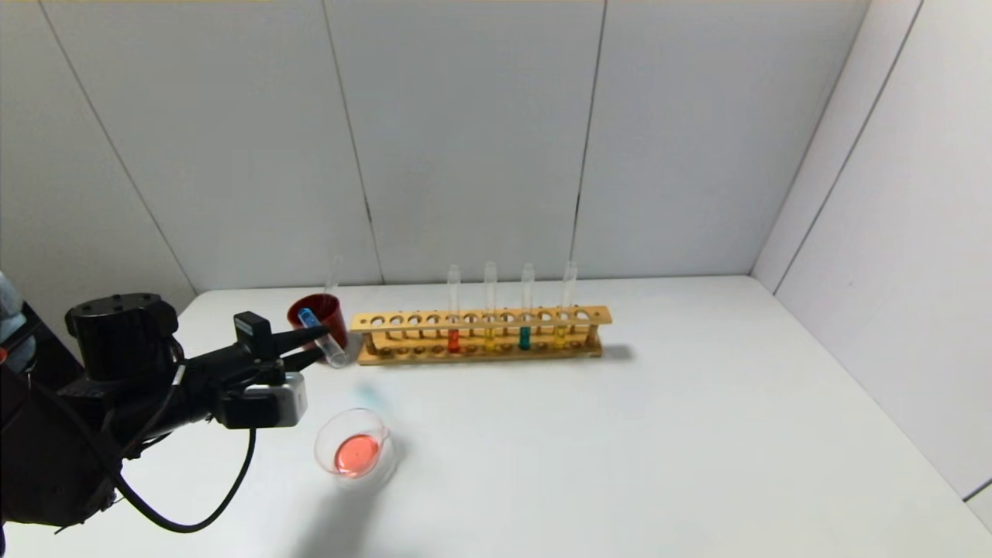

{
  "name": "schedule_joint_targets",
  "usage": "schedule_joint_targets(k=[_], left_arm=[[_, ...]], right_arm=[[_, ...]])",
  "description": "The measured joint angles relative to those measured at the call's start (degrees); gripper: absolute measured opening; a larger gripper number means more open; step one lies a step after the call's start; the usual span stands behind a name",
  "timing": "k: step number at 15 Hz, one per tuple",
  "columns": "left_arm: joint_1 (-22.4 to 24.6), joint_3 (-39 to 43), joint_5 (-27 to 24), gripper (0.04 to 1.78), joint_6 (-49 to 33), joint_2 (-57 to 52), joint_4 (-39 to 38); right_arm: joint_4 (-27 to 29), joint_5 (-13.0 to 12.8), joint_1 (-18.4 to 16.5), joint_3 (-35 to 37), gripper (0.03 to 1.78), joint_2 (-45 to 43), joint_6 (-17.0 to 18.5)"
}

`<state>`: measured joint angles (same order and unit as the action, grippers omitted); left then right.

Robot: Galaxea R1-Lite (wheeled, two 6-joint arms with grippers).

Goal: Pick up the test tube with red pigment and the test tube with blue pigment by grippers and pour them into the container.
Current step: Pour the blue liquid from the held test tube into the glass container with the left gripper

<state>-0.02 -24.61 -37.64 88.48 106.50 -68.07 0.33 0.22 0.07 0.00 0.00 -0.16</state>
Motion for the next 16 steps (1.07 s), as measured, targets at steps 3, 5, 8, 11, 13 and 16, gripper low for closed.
schedule_joint_targets(k=[3, 5, 8, 11, 13, 16], left_arm=[[0.2, 0.3, -0.3, 0.30, 1.6, 0.7, 0.0], [0.3, 0.2, -0.8, 0.30, 2.4, 1.3, 0.0], [0.2, -0.2, -1.4, 0.30, 4.4, 1.6, -0.1], [0.2, -0.5, -3.2, 0.30, 6.4, 1.6, 0.0], [0.3, -0.7, -4.0, 0.30, 7.3, 1.7, 0.0], [0.8, -0.7, -5.7, 0.30, 8.6, 2.0, -0.2]], right_arm=[[0.0, 0.0, 0.0, 0.0, 1.75, 0.0, 0.0], [0.0, 0.0, 0.0, 0.0, 1.75, 0.0, 0.0], [0.0, 0.0, 0.0, 0.0, 1.75, 0.0, 0.0], [0.0, 0.0, 0.0, 0.0, 1.75, 0.0, 0.0], [0.0, 0.0, 0.0, 0.0, 1.75, 0.0, 0.0], [0.0, 0.0, 0.0, 0.0, 1.75, 0.0, 0.0]])
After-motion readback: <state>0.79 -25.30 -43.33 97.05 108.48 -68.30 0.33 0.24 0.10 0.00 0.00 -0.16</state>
